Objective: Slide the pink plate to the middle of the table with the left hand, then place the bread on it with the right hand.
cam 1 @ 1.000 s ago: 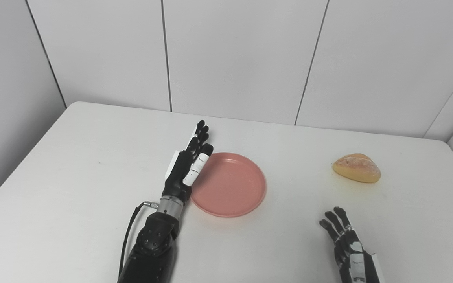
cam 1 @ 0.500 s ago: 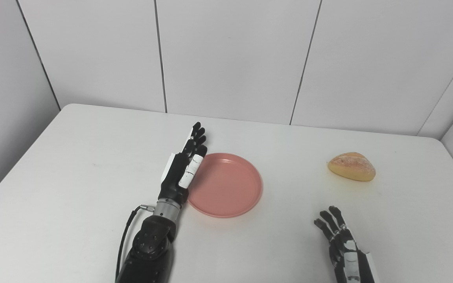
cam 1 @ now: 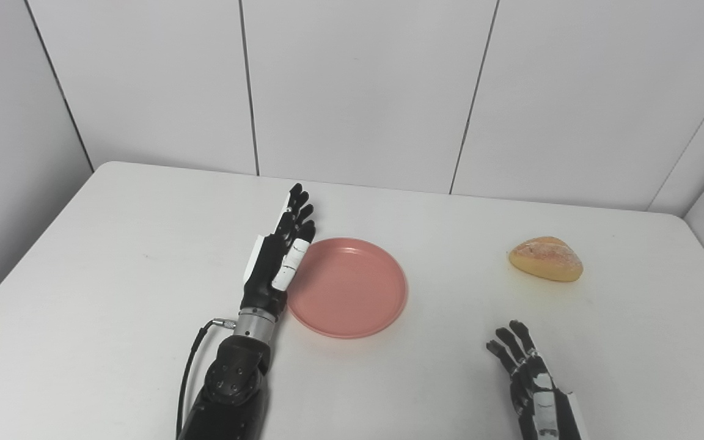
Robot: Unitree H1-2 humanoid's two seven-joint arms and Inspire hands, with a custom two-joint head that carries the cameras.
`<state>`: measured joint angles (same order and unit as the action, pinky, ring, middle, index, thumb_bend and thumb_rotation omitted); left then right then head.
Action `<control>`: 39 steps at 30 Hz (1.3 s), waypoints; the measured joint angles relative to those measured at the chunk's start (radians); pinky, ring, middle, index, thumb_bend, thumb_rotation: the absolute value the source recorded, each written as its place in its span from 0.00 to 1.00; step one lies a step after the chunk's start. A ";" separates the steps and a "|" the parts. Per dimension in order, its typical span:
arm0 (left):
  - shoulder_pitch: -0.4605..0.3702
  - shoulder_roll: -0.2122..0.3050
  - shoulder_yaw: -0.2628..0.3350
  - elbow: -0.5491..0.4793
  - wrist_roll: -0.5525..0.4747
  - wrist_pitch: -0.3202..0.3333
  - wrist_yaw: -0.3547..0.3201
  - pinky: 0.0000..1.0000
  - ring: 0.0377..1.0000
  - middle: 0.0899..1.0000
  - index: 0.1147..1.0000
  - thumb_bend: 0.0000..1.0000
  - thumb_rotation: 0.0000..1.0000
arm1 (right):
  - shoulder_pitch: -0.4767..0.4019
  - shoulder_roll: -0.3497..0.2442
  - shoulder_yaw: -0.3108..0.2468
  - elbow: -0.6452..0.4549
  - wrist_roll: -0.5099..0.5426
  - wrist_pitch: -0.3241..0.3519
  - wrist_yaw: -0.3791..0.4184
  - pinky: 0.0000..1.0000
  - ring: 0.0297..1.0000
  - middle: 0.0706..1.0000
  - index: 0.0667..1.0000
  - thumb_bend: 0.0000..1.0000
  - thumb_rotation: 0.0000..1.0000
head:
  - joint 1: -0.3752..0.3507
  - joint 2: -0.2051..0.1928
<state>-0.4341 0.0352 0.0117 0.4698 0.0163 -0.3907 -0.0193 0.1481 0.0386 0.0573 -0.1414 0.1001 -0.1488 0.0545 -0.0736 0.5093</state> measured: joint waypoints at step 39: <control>-0.118 0.047 0.091 0.180 -0.222 0.211 -0.150 0.93 1.00 1.00 1.00 0.94 0.88 | 0.003 0.001 0.004 -0.020 0.007 0.033 -0.001 1.00 0.87 0.90 0.92 0.82 1.00 | 0.000 0.014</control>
<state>-0.5526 0.0825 0.1028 0.6495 -0.2056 -0.1798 -0.1694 0.1508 0.0393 0.0618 -0.1618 0.1069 -0.1157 0.0535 -0.0736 0.5231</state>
